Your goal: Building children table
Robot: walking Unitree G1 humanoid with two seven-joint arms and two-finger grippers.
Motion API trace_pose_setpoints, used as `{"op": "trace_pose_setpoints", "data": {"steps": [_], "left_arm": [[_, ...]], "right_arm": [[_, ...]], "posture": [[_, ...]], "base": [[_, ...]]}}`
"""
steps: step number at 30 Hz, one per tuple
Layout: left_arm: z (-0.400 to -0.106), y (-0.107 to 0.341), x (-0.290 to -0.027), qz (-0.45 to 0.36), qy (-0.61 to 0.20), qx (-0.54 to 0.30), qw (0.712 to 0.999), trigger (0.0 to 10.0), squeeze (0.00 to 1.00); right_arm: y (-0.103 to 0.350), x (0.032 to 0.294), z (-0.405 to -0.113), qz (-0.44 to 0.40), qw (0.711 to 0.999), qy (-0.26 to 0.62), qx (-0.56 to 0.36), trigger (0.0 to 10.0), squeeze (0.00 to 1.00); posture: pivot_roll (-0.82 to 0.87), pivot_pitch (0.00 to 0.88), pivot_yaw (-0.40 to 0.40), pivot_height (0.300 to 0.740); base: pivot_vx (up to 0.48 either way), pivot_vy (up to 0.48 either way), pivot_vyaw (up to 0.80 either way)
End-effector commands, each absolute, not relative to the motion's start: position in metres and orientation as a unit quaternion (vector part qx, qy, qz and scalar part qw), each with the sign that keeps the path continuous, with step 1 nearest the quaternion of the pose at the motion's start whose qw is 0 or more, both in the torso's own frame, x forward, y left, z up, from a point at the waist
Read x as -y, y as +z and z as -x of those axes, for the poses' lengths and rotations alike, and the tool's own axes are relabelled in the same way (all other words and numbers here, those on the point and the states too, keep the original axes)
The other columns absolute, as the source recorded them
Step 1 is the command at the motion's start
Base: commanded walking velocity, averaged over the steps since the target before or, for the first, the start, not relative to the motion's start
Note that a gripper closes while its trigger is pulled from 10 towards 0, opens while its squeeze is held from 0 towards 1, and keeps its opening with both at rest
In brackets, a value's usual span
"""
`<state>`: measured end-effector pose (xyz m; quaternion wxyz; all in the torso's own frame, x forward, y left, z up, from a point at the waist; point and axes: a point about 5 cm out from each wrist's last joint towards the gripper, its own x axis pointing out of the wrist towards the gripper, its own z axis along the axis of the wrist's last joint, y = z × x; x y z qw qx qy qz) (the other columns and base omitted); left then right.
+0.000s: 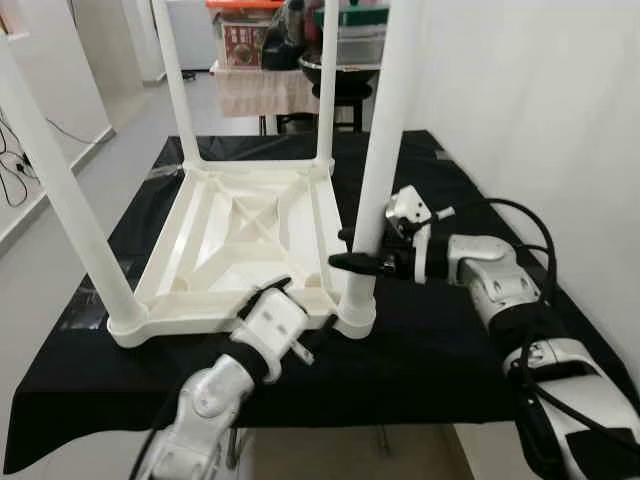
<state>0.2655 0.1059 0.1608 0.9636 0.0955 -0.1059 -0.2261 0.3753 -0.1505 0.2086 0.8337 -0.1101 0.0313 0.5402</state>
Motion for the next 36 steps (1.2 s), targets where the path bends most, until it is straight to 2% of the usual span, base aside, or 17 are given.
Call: {"op": "trace_pose_setpoints", "data": {"steps": [1, 2, 4, 7, 8, 9, 10, 12, 13, 15, 21, 22, 23, 24, 32, 33, 36], "left_arm": [[-0.256, 0.152, -0.123, -0.003, -0.197, 0.077, 0.977, 10.0, 0.0], [-0.256, 0.152, -0.123, -0.003, -0.197, 0.077, 0.977, 10.0, 0.0], [-0.246, 0.145, -0.124, 0.054, -0.205, 0.06, 0.975, 10.0, 0.0], [-0.244, 0.145, -0.123, 0.062, -0.211, 0.056, 0.974, 10.0, 0.0], [-0.236, 0.141, -0.122, 0.066, -0.235, 0.043, 0.969, 10.0, 0.0], [-0.231, 0.138, -0.121, 0.07, -0.252, 0.033, 0.965, 10.0, 0.0], [-0.231, 0.138, -0.121, 0.07, -0.252, 0.033, 0.965, 10.0, 0.0], [-0.225, 0.136, -0.121, 0.08, -0.27, 0.02, 0.959, 10.0, 0.0], [-0.221, 0.133, -0.117, 0.078, -0.292, 0.005, 0.953, 10.0, 0.0], [-0.215, 0.118, -0.111, 0.071, -0.324, -0.026, 0.943, 10.0, 0.0], [-0.211, 0.09, -0.112, 0.042, -0.325, -0.058, 0.943, 10.0, 0.0], [-0.211, 0.085, -0.11, 0.05, -0.319, -0.069, 0.944, 10.0, 0.0], [-0.211, 0.085, -0.11, 0.05, -0.319, -0.069, 0.944, 10.0, 0.0], [-0.209, 0.077, -0.104, 0.063, -0.323, -0.087, 0.94, 10.0, 0.0], [-0.219, 0.073, -0.097, 0.042, -0.352, -0.091, 0.93, 10.0, 0.0], [-0.234, 0.07, -0.101, 0.062, -0.324, -0.093, 0.94, 10.0, 0.0], [-0.234, 0.065, -0.092, 0.059, -0.337, -0.094, 0.935, 10.0, 0.0]], "right_arm": [[0.195, 0.166, -0.368, 0.128, 0.848, 0.512, -0.051, 0.0, 0.0], [0.195, 0.166, -0.368, 0.128, 0.848, 0.512, -0.051, 0.0, 0.0], [0.179, 0.173, -0.358, 0.117, 0.874, 0.466, -0.073, 0.0, 0.0], [0.176, 0.174, -0.357, 0.115, 0.877, 0.46, -0.079, 0.0, 0.0], [0.158, 0.15, -0.345, 0.061, 0.932, 0.346, -0.09, 0.0, 0.0], [0.148, 0.146, -0.329, 0.021, 0.966, 0.235, -0.11, 0.0, 0.0], [0.148, 0.146, -0.329, 0.021, 0.966, 0.235, -0.11, 0.0, 0.0], [0.139, 0.153, -0.307, -0.019, 0.985, 0.101, -0.142, 0.0, 0.0], [0.13, 0.146, -0.297, 0.005, 0.985, 0.107, -0.137, 0.0, 0.0], [0.116, 0.13, -0.287, 0.02, 0.988, 0.114, -0.104, 0.0, 0.0], [0.111, 0.119, -0.29, 0.022, 0.99, 0.122, -0.073, 0.0, 0.0], [0.111, 0.116, -0.292, 0.03, 0.987, 0.144, -0.072, 10.0, 0.0], [0.111, 0.116, -0.292, 0.03, 0.987, 0.144, -0.072, 10.0, 0.0], [0.111, 0.111, -0.291, 0.02, 0.979, 0.186, -0.075, 10.0, 1.0], [0.133, 0.108, -0.301, 0.002, 0.959, 0.282, -0.032, 10.0, 1.0], [0.139, 0.118, -0.309, 0.011, 0.938, 0.347, -0.022, 10.0, 0.0], [0.15, 0.124, -0.317, 0.001, 0.909, 0.416, -0.009, 10.0, 0.0]], "posture": [[-0.01, 0.015, -0.047, 0.74], [-0.01, 0.015, -0.047, 0.74], [-0.02, 0.019, -0.059, 0.74], [-0.02, 0.019, -0.059, 0.74], [-0.01, 0.05, -0.06, 0.74], [-0.01, 0.05, -0.06, 0.74], [-0.01, 0.05, -0.06, 0.74], [-0.01, 0.05, -0.06, 0.74], [-0.03, 0.094, -0.016, 0.74], [-0.04, 0.093, -0.016, 0.74], [-0.06, 0.066, -0.017, 0.74], [-0.09, 0.027, -0.023, 0.74], [-0.09, 0.027, -0.023, 0.74], [-0.09, 0.006, -0.004, 0.74], [-0.08, 0.0, 0.001, 0.74], [-0.04, 0.0, -0.033, 0.74], [-0.04, 0.0, -0.038, 0.74]], "base": [[0.0, 0.0, 0.0], [0.0, 0.0, 0.0], [0.0, 0.0, 0.0], [0.0, 0.0, 0.0], [0.0, 0.0, 0.0], [0.0, 0.0, 0.0], [0.0, 0.0, 0.0], [0.0, 0.0, 0.0], [0.0, 0.0, 0.0], [0.0, 0.0, 0.0], [0.0, 0.0, 0.0], [0.0, 0.0, 0.0], [0.0, 0.0, 0.0], [0.0, 0.0, 0.0], [0.0, 0.0, 0.0], [0.0, 0.0, 0.0], [0.0, 0.0, 0.0]]}}
